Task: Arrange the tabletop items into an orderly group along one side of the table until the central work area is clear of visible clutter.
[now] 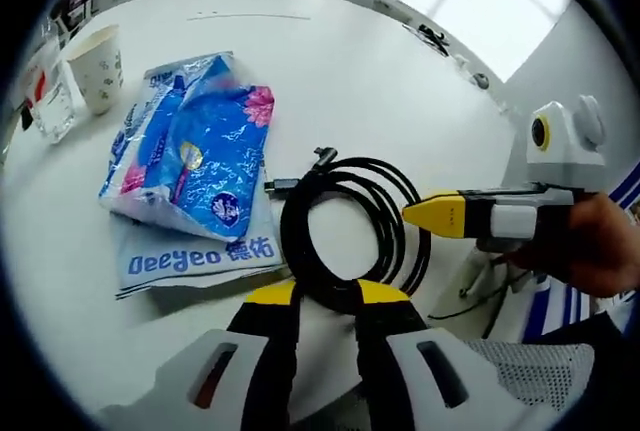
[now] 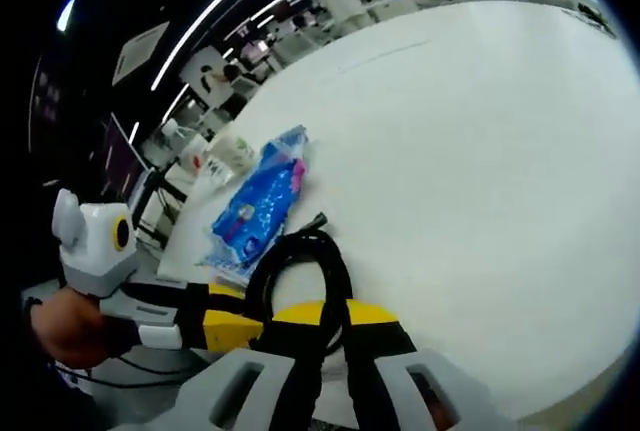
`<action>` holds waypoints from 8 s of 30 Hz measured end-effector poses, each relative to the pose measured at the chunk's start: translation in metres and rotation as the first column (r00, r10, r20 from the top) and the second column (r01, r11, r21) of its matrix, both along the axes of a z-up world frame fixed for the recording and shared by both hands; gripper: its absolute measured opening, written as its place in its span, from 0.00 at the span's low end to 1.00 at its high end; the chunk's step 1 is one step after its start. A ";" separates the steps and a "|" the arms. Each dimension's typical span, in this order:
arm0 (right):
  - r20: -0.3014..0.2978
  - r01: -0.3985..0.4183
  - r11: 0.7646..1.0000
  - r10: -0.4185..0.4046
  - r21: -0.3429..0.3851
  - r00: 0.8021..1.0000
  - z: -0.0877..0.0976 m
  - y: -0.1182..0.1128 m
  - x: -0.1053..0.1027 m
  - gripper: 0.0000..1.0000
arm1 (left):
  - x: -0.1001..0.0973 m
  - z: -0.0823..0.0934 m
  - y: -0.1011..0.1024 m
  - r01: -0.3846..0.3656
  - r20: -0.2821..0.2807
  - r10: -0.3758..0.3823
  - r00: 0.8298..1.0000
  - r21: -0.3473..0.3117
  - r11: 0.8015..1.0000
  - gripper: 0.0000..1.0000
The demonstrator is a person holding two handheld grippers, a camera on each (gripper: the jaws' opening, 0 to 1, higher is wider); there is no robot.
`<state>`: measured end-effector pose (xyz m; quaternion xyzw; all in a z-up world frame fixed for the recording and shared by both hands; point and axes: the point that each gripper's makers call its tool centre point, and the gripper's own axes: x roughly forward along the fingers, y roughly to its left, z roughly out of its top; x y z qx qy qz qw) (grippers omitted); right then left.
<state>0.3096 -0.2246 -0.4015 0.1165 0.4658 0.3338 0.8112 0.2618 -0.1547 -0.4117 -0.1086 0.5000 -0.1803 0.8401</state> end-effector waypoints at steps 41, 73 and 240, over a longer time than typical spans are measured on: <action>0.047 -0.080 0.992 0.085 -0.100 0.995 -0.001 0.011 0.009 0.04 | -0.001 0.001 -0.002 -0.032 -0.007 0.032 0.999 -0.024 0.999 0.14; 0.061 0.034 0.998 -0.031 -0.057 0.998 0.002 -0.024 0.015 0.00 | 0.003 -0.001 -0.030 -0.034 -0.008 0.033 0.999 -0.065 0.997 0.07; 0.158 -0.086 0.996 0.090 -0.031 0.983 0.047 -0.020 -0.010 0.32 | 0.034 0.020 0.081 -0.503 0.046 0.507 0.861 -0.077 0.861 0.15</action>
